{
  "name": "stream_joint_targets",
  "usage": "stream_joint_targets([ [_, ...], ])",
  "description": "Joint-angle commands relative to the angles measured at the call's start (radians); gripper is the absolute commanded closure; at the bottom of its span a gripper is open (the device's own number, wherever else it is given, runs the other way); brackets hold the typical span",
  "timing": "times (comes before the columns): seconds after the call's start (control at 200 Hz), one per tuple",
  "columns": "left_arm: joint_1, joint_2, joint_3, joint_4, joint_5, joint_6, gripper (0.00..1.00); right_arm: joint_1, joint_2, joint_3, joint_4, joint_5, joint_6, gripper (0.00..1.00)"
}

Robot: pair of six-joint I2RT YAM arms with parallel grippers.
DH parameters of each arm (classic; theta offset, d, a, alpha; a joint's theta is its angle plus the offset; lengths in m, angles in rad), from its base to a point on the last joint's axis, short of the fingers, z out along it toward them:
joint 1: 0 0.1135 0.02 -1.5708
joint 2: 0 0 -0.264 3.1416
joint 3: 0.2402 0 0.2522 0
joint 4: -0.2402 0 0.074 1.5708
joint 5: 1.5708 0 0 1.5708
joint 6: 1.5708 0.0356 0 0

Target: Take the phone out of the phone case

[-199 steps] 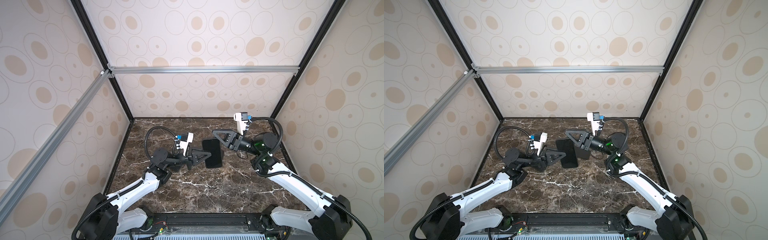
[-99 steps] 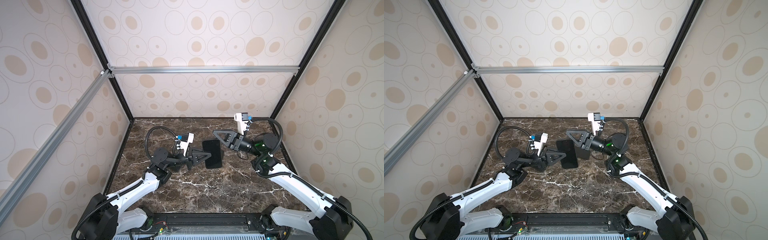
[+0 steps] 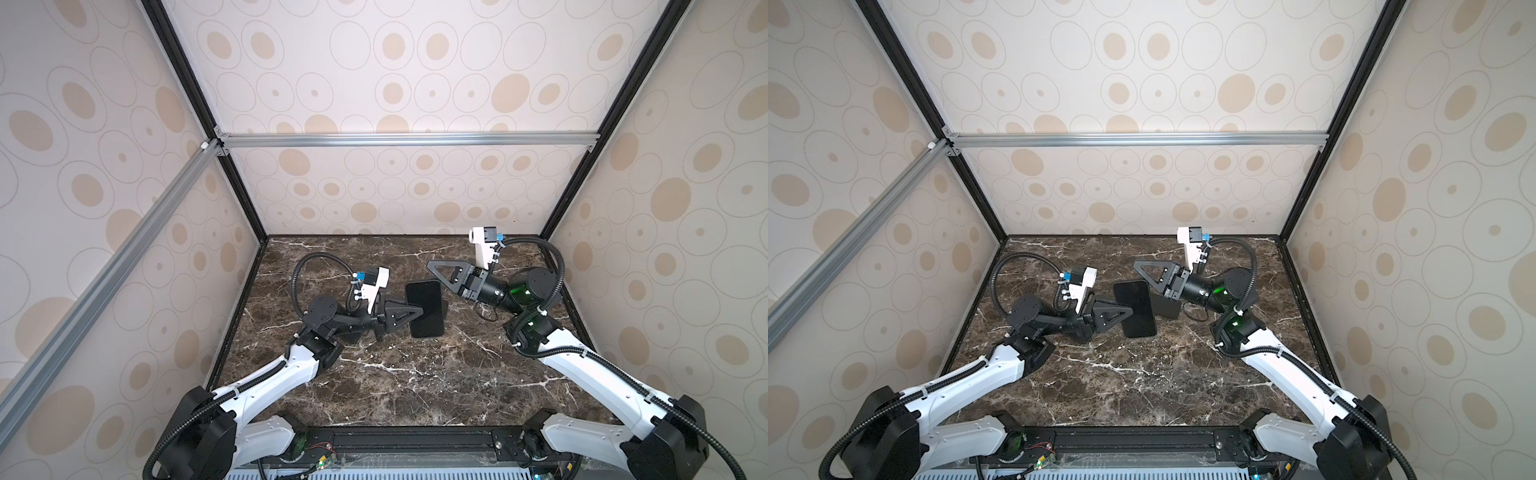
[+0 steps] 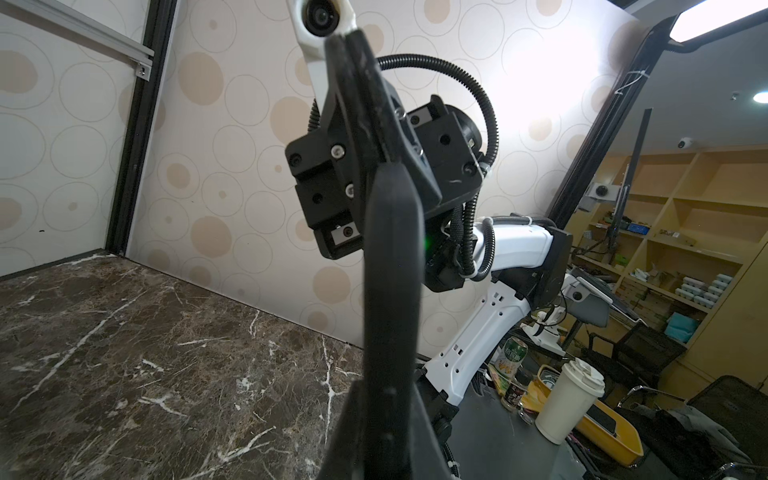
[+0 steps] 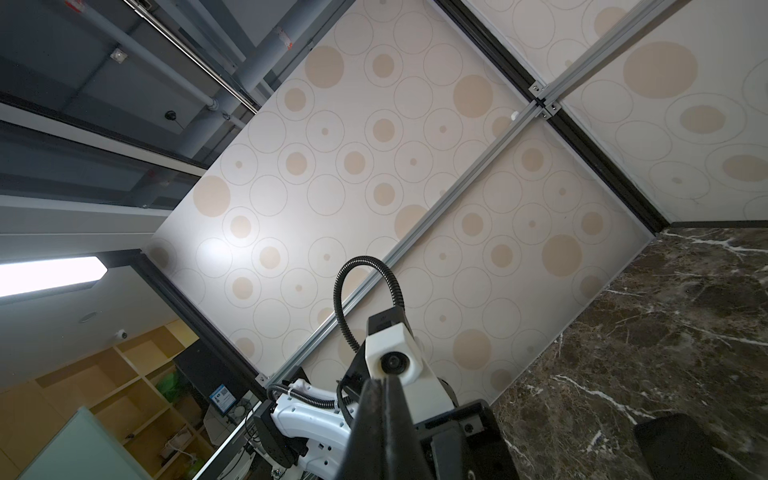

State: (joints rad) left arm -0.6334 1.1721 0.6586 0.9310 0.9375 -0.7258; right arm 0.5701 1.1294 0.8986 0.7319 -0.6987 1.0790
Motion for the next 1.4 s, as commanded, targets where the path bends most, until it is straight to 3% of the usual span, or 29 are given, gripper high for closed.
stream_joint_targets([
  [0.0,-0.012,-0.040,0.058,0.075,-0.030,0.019,1.00,0.019,-0.050,-0.031,-0.058,0.014,-0.054,0.86],
  [0.13,-0.011,-0.037,0.051,0.083,-0.031,0.009,1.00,0.020,-0.070,-0.031,-0.022,0.024,-0.069,0.61],
  [0.25,-0.011,-0.027,0.050,0.098,-0.026,-0.002,1.00,0.020,-0.060,-0.017,-0.002,-0.001,-0.062,0.55],
  [0.395,-0.012,-0.014,0.052,0.125,-0.018,-0.020,1.00,0.020,-0.048,-0.009,-0.009,-0.010,-0.061,0.54],
  [0.84,-0.018,0.001,0.052,0.130,-0.009,-0.029,1.00,0.022,-0.031,-0.003,0.007,-0.020,-0.037,0.80],
  [1.015,-0.019,0.001,0.051,0.156,-0.002,-0.021,1.00,0.023,-0.025,-0.007,0.021,-0.024,-0.007,0.84],
  [1.19,-0.019,0.006,0.051,0.160,0.004,-0.019,1.00,0.023,-0.014,-0.005,0.051,-0.022,0.054,0.83],
  [1.285,-0.020,0.006,0.048,0.160,0.002,-0.021,1.00,0.023,-0.017,0.003,0.050,-0.022,0.058,0.65],
  [1.395,-0.020,0.004,0.043,0.157,0.001,-0.020,1.00,0.022,-0.032,0.004,0.046,-0.007,0.043,0.61],
])
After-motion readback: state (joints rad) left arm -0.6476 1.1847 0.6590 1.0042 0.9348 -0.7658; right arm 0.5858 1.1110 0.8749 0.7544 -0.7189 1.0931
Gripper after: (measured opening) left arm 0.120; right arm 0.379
